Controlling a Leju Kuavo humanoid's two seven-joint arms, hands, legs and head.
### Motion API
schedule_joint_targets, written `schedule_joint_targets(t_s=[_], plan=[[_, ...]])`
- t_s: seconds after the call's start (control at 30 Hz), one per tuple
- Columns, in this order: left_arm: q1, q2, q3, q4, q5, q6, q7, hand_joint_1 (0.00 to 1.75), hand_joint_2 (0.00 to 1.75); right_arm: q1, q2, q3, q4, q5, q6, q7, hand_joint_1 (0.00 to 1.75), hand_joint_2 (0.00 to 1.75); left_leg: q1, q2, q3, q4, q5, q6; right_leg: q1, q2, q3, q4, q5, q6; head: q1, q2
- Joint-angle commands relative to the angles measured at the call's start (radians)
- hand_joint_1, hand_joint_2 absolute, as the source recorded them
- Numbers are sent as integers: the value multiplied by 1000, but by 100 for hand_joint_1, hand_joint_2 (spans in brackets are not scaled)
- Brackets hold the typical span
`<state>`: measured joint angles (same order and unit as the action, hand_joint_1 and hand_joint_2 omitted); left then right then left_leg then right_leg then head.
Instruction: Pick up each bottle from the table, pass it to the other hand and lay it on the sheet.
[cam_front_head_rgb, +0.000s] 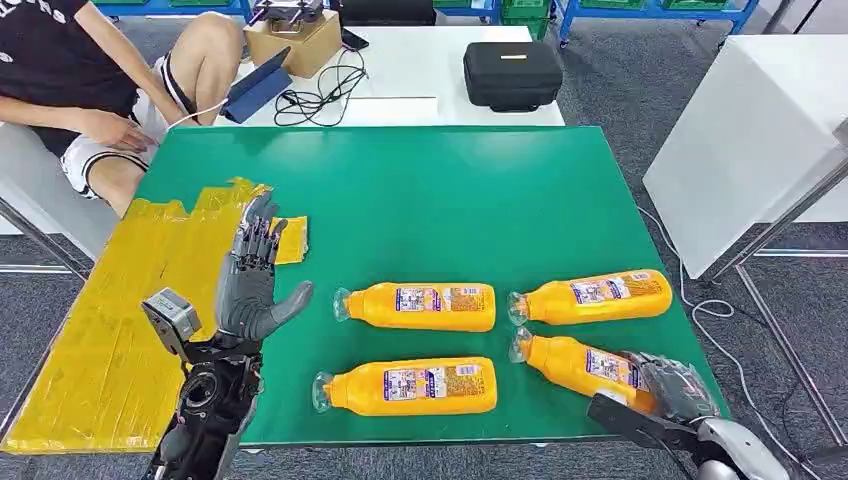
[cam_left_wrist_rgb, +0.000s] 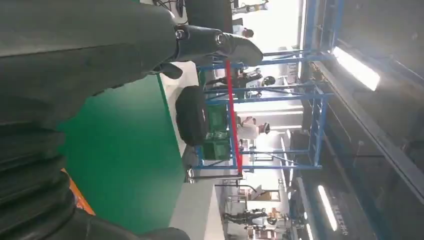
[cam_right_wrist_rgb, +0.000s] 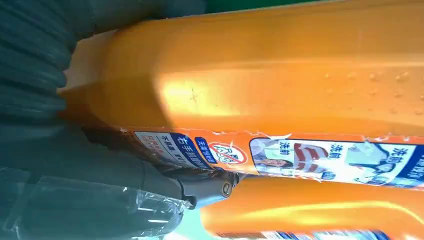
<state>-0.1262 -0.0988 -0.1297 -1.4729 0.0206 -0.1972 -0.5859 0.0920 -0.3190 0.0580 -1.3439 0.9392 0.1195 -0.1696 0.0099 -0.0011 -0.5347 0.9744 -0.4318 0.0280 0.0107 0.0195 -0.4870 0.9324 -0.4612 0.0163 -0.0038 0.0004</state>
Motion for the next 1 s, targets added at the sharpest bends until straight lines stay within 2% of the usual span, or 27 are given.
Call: schedule_joint_targets(t_s=[0.03,0.07,0.13,0.27,0.5,0.6,0.7,1.0], plan=[[60,-12,28,-39,-17,28,-12,0,175,45,253,-148,-173,-211,-20,-123,175,175,0,-1,-4,-2,0,-2,0,-2,-2,0,-1,0,0,0],[70,-17,26,-44,-23,35,-10,0,175,36,278,-164,-188,-248,-24,-102,175,175,0,0,-5,-2,0,-3,0,-2,-4,1,-1,0,0,0],[85,-31,27,-43,-32,46,-9,0,175,30,296,-159,-203,-228,-91,-77,175,175,0,1,-6,-1,0,-2,1,1,-4,1,-1,0,0,0],[96,-47,31,-39,-47,60,-11,0,175,57,318,-168,-219,-265,-175,-115,175,175,0,-3,-12,-1,2,-2,0,-3,-10,2,-2,1,0,0],[99,-46,32,-40,-47,60,-11,0,175,62,318,-167,-221,-266,-178,-117,175,175,0,-3,-21,-1,2,-3,0,-3,-17,3,-1,0,0,0],[118,-47,34,-63,-61,57,-1,0,175,82,347,-173,-258,-335,-263,-166,175,175,0,-3,-20,-1,2,-3,-1,-4,-17,3,-2,1,0,0],[122,-38,-17,-99,-101,22,29,0,175,77,372,-156,-277,-383,-330,-194,175,175,0,-3,-23,-1,2,-3,-1,-3,-19,3,-2,0,0,0],[107,-38,-34,-99,-102,10,52,0,175,61,365,-140,-264,-407,-340,-202,175,175,0,-3,-22,-1,2,-3,-1,-4,-19,3,-2,1,0,0]])
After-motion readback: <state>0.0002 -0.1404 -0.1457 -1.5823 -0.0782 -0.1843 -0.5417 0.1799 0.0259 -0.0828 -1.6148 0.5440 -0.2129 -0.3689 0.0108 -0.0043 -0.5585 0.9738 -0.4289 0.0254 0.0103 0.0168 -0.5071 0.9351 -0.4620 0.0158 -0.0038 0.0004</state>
